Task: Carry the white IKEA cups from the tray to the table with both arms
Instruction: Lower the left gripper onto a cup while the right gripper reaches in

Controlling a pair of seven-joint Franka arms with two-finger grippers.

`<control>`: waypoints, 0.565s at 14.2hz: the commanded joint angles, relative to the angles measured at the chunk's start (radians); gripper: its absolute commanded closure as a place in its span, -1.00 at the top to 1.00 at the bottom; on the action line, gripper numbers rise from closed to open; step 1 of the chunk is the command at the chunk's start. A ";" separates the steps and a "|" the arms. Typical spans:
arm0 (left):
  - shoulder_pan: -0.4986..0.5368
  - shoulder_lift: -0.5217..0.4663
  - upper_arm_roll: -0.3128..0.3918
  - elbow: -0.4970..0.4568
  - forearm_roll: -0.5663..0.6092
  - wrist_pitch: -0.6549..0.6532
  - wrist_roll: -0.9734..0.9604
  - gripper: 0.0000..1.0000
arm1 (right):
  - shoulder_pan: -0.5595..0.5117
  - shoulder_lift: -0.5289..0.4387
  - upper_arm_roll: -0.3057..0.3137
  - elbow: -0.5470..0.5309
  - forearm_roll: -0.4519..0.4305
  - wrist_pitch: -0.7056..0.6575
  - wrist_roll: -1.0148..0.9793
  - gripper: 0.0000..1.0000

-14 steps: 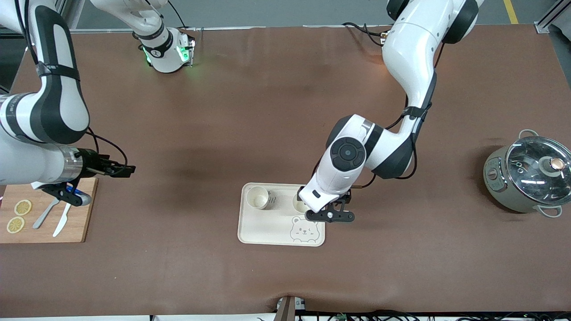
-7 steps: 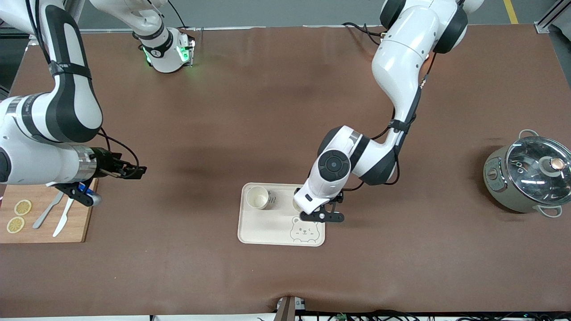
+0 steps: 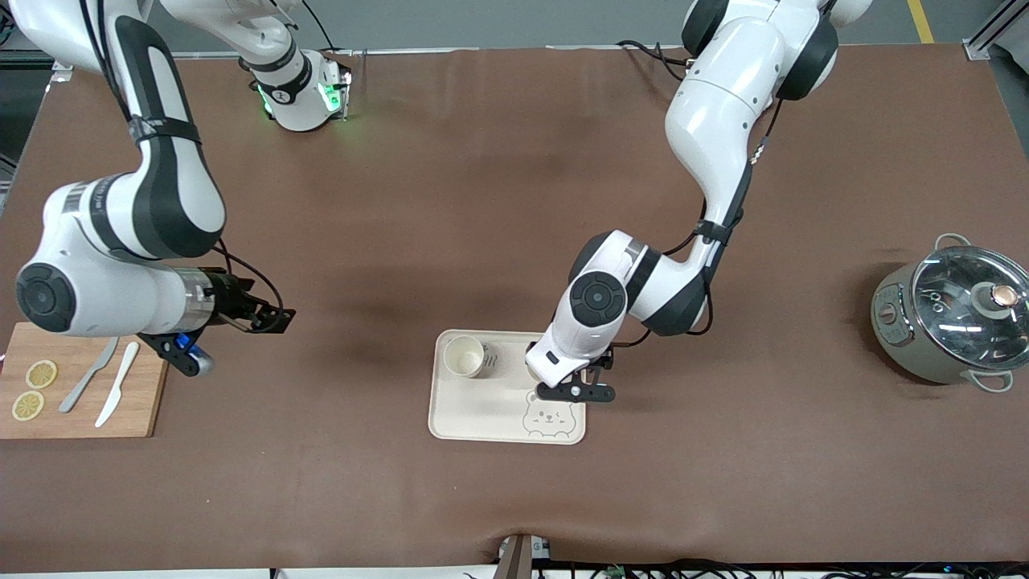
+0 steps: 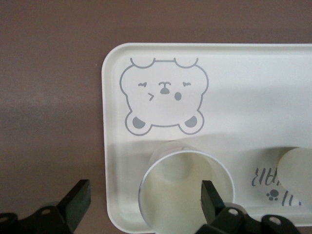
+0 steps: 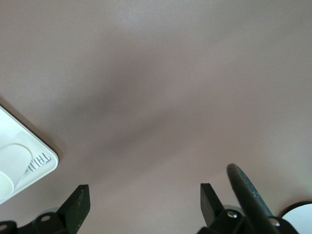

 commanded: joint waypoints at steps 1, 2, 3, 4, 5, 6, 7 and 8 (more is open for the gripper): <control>-0.011 0.028 0.016 0.017 0.010 0.042 -0.020 1.00 | 0.026 0.024 -0.005 0.006 0.018 0.026 0.056 1.00; -0.013 0.031 0.016 0.017 0.010 0.051 -0.020 1.00 | 0.031 0.024 -0.005 0.006 0.018 0.032 0.058 1.00; -0.011 0.035 0.016 0.017 0.010 0.053 -0.019 1.00 | 0.032 0.030 -0.004 0.006 0.019 0.041 0.058 1.00; -0.011 0.037 0.016 0.017 0.010 0.054 -0.017 1.00 | 0.043 0.038 -0.004 0.006 0.019 0.046 0.061 1.00; -0.011 0.040 0.016 0.018 0.010 0.059 -0.017 1.00 | 0.054 0.038 -0.004 0.006 0.019 0.046 0.073 1.00; -0.011 0.042 0.016 0.017 0.010 0.063 -0.017 1.00 | 0.058 0.040 -0.004 0.007 0.019 0.049 0.099 1.00; -0.011 0.045 0.016 0.017 0.010 0.066 -0.017 1.00 | 0.066 0.047 -0.004 0.011 0.031 0.052 0.120 1.00; -0.011 0.049 0.016 0.017 0.010 0.068 -0.017 1.00 | 0.081 0.059 -0.004 0.011 0.065 0.066 0.142 1.00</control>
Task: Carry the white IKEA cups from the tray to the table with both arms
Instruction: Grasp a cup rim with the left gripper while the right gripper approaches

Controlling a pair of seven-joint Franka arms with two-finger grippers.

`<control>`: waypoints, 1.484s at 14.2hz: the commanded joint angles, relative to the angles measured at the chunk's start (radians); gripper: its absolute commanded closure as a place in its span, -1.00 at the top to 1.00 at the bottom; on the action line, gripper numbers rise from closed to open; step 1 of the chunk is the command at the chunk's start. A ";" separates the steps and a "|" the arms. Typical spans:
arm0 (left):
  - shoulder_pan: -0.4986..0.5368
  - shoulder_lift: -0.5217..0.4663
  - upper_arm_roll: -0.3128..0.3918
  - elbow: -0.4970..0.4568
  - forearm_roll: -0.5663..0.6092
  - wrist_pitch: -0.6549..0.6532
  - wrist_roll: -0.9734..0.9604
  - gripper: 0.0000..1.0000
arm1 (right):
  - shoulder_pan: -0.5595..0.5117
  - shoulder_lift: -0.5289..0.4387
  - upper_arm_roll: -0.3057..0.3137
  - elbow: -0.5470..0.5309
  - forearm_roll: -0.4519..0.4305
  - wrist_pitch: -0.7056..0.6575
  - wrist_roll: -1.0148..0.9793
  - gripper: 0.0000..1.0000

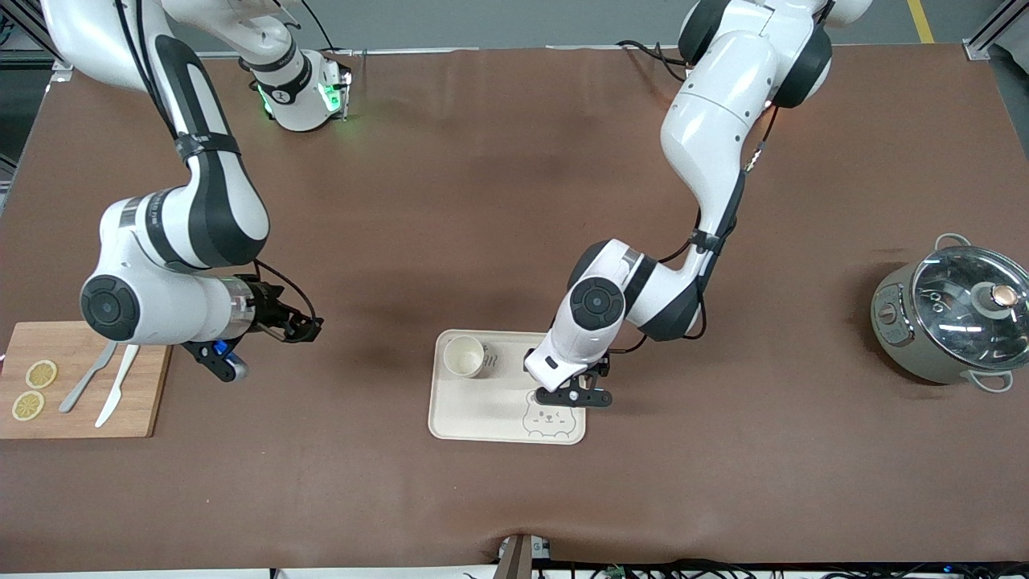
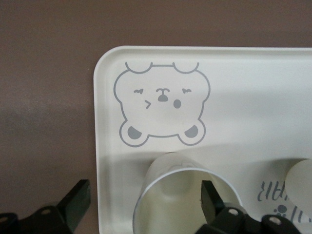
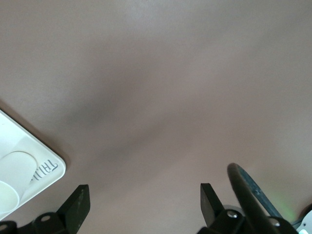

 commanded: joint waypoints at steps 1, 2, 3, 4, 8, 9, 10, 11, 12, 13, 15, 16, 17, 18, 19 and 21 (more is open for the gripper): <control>-0.011 0.019 0.015 0.017 0.010 0.016 -0.016 1.00 | 0.030 0.023 -0.005 0.011 0.079 0.037 0.086 1.00; -0.013 0.021 0.015 0.017 0.011 0.016 -0.017 1.00 | 0.038 0.024 -0.005 0.011 0.084 0.053 0.116 1.00; -0.011 0.021 0.015 0.015 0.011 0.016 -0.017 1.00 | 0.050 0.026 -0.006 0.012 0.084 0.058 0.126 1.00; -0.011 0.022 0.015 0.015 0.011 0.016 -0.016 1.00 | 0.055 0.030 -0.005 0.012 0.084 0.059 0.126 1.00; -0.010 0.026 0.015 0.015 0.011 0.016 -0.020 1.00 | 0.076 0.049 -0.005 0.014 0.084 0.091 0.170 1.00; -0.010 0.026 0.015 0.015 0.010 0.016 -0.022 0.81 | 0.081 0.053 -0.005 0.014 0.085 0.114 0.175 1.00; -0.008 0.026 0.015 0.015 0.010 0.016 -0.022 0.02 | 0.090 0.066 -0.005 0.014 0.085 0.137 0.190 1.00; -0.008 0.026 0.015 0.015 0.010 0.016 -0.016 -0.47 | 0.104 0.070 -0.005 0.015 0.084 0.147 0.215 1.00; -0.004 0.026 0.013 0.015 0.008 0.016 -0.017 -0.66 | 0.109 0.075 -0.006 0.018 0.082 0.147 0.232 1.00; -0.005 0.026 0.013 0.015 0.008 0.016 -0.019 -0.96 | 0.107 0.075 -0.005 0.018 0.084 0.148 0.235 1.00; -0.010 0.024 0.012 0.015 -0.009 0.016 -0.057 -1.00 | 0.113 0.090 -0.006 0.018 0.084 0.159 0.241 1.00; -0.013 0.024 0.013 0.015 -0.012 0.016 -0.066 -1.00 | 0.121 0.092 -0.006 0.018 0.082 0.163 0.258 1.00; -0.013 0.024 0.013 0.015 -0.012 0.016 -0.066 -1.00 | 0.122 0.093 -0.006 0.018 0.084 0.165 0.271 1.00; -0.013 0.024 0.012 0.015 -0.013 0.016 -0.071 -1.00 | 0.129 0.099 -0.006 0.020 0.082 0.170 0.297 1.00; -0.014 0.024 0.013 0.015 -0.013 0.016 -0.074 -1.00 | 0.133 0.109 -0.005 0.027 0.084 0.189 0.334 1.00; -0.017 0.026 0.013 0.015 -0.012 0.016 -0.089 -1.00 | 0.159 0.132 -0.005 0.034 0.084 0.235 0.396 1.00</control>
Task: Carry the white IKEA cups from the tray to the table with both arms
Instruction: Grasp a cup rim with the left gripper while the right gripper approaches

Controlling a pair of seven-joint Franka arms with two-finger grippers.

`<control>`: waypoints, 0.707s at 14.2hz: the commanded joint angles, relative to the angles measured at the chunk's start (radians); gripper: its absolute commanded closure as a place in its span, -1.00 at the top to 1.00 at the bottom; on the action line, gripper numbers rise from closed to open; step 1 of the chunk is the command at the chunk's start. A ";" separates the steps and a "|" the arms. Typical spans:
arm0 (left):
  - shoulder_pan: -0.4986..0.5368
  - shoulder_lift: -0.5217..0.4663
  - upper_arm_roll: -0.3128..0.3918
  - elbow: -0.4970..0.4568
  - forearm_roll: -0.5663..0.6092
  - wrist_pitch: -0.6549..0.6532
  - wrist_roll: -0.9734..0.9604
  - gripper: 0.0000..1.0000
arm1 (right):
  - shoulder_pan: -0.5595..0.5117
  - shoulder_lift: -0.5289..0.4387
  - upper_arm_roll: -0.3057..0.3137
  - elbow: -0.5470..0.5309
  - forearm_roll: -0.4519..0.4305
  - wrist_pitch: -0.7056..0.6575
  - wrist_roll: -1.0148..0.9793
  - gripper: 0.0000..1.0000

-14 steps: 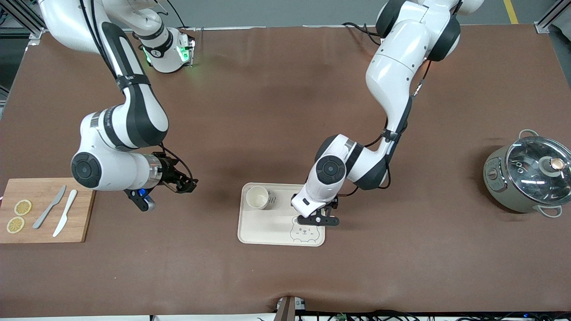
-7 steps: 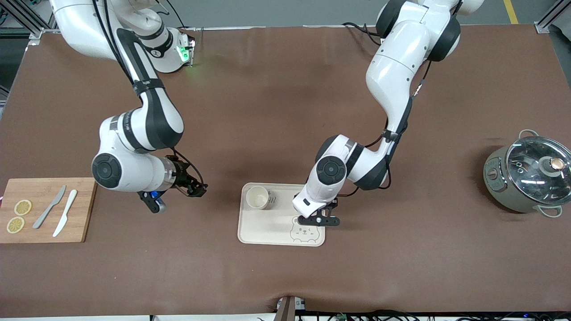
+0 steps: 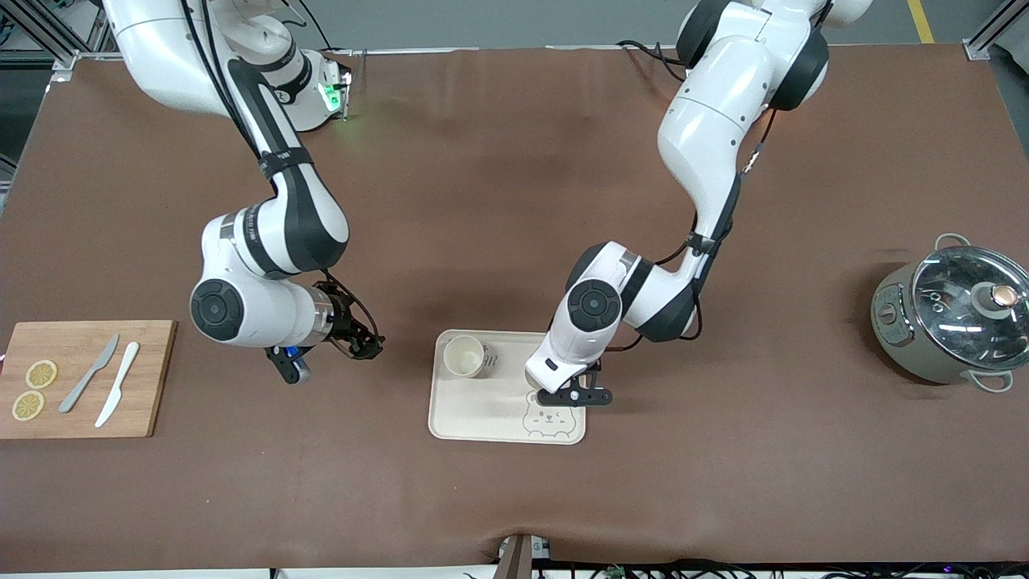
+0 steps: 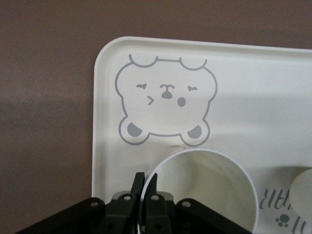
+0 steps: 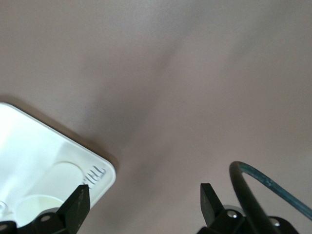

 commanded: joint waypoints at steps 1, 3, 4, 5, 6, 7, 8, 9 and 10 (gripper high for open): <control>-0.019 0.012 0.012 0.015 -0.010 0.009 -0.026 -1.00 | 0.034 0.037 -0.006 0.033 0.020 0.037 0.088 1.00; -0.019 0.012 0.012 0.015 -0.010 0.009 -0.028 -1.00 | 0.041 0.045 -0.006 0.034 0.022 0.060 0.096 1.00; -0.019 0.011 0.012 0.015 -0.012 0.009 -0.028 -1.00 | 0.060 0.053 -0.006 0.034 0.019 0.073 0.103 1.00; -0.019 0.000 0.012 0.014 -0.010 0.009 -0.025 -1.00 | 0.072 0.057 -0.007 0.036 0.017 0.077 0.129 1.00; -0.019 -0.006 0.012 0.014 -0.010 0.007 -0.026 -1.00 | 0.077 0.064 -0.007 0.040 0.017 0.088 0.143 1.00; -0.019 -0.008 0.012 0.011 -0.012 0.001 -0.026 -1.00 | 0.089 0.070 -0.007 0.053 0.017 0.097 0.159 1.00; -0.016 -0.026 0.010 -0.009 -0.010 0.000 -0.022 -1.00 | 0.101 0.076 -0.007 0.066 0.017 0.100 0.180 1.00; -0.011 -0.054 0.010 -0.044 -0.009 -0.002 -0.010 -1.00 | 0.118 0.086 -0.007 0.079 0.016 0.102 0.200 1.00; -0.002 -0.077 0.010 -0.067 -0.005 -0.002 -0.003 -1.00 | 0.132 0.097 -0.009 0.089 0.010 0.102 0.221 1.00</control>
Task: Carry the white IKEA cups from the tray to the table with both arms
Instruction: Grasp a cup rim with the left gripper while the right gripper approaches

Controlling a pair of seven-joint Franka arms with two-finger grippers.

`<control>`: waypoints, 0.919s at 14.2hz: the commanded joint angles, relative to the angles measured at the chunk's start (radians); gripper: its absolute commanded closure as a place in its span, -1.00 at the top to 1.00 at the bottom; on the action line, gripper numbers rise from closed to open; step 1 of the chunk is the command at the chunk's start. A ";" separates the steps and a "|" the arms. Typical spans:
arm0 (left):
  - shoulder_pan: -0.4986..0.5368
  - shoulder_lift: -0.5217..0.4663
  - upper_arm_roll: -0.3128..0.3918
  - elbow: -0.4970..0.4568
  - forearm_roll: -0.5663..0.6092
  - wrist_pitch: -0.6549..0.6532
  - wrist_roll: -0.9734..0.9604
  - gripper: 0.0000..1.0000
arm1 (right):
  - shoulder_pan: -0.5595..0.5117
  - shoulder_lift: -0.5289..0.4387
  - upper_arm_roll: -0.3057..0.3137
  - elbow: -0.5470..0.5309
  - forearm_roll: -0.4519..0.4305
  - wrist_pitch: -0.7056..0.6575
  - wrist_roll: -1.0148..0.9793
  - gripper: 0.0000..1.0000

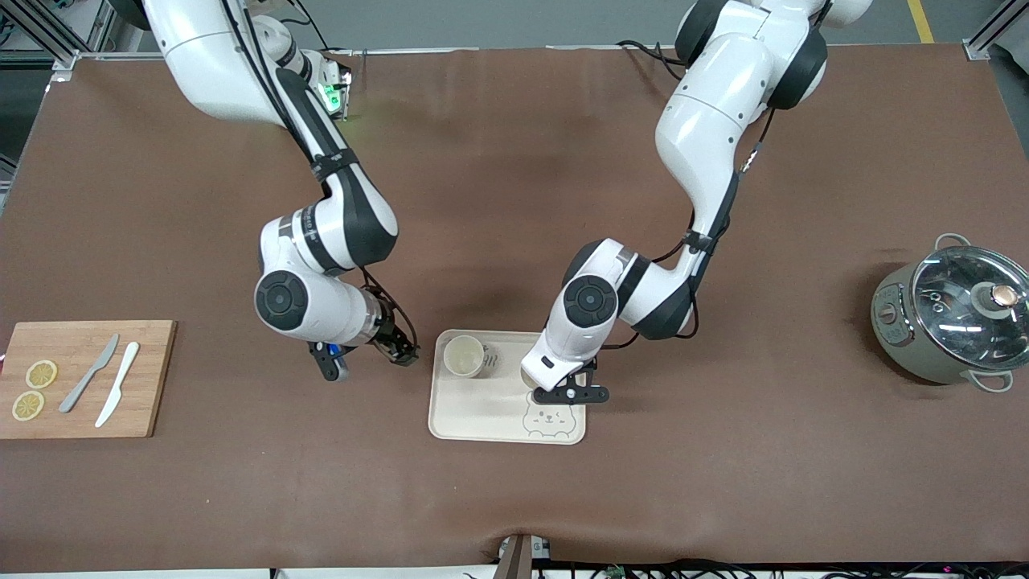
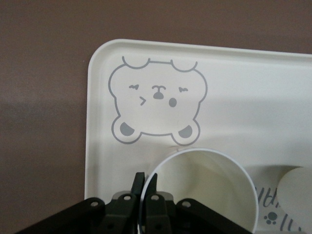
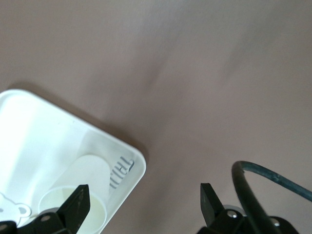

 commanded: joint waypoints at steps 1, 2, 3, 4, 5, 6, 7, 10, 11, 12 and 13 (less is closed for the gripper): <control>0.006 -0.082 0.010 -0.076 -0.007 -0.009 0.014 -1.00 | 0.037 0.042 -0.010 0.063 0.010 0.005 0.067 1.00; 0.010 -0.093 0.010 -0.084 -0.007 -0.012 0.017 -1.00 | 0.040 0.043 -0.010 0.063 0.010 0.022 0.073 1.00; 0.019 -0.114 0.010 -0.099 -0.005 -0.013 0.022 -1.00 | 0.048 0.049 -0.008 0.063 0.011 0.042 0.079 1.00; 0.023 -0.142 0.009 -0.124 -0.007 -0.015 0.040 -1.00 | 0.060 0.055 -0.010 0.063 0.008 0.054 0.088 1.00; 0.039 -0.179 0.007 -0.156 -0.008 -0.018 0.059 -1.00 | 0.063 0.062 -0.010 0.063 0.010 0.059 0.090 1.00; 0.054 -0.212 0.005 -0.185 -0.010 -0.041 0.085 -1.00 | 0.068 0.068 -0.010 0.063 0.010 0.069 0.091 1.00; 0.065 -0.249 0.005 -0.214 -0.011 -0.071 0.118 -1.00 | 0.072 0.069 -0.008 0.063 0.014 0.092 0.093 1.00; 0.101 -0.382 0.005 -0.375 -0.010 -0.069 0.206 -1.00 | 0.089 0.089 -0.010 0.063 0.008 0.128 0.131 1.00; 0.117 -0.435 0.005 -0.445 -0.010 -0.040 0.235 -1.00 | 0.091 0.089 -0.010 0.063 0.008 0.128 0.131 1.00; 0.132 -0.491 0.005 -0.529 -0.010 0.012 0.256 -1.00 | 0.091 0.095 -0.010 0.063 0.010 0.129 0.133 0.98; 0.151 -0.540 0.005 -0.611 -0.010 0.063 0.286 -1.00 | 0.095 0.106 -0.010 0.065 0.010 0.132 0.133 0.91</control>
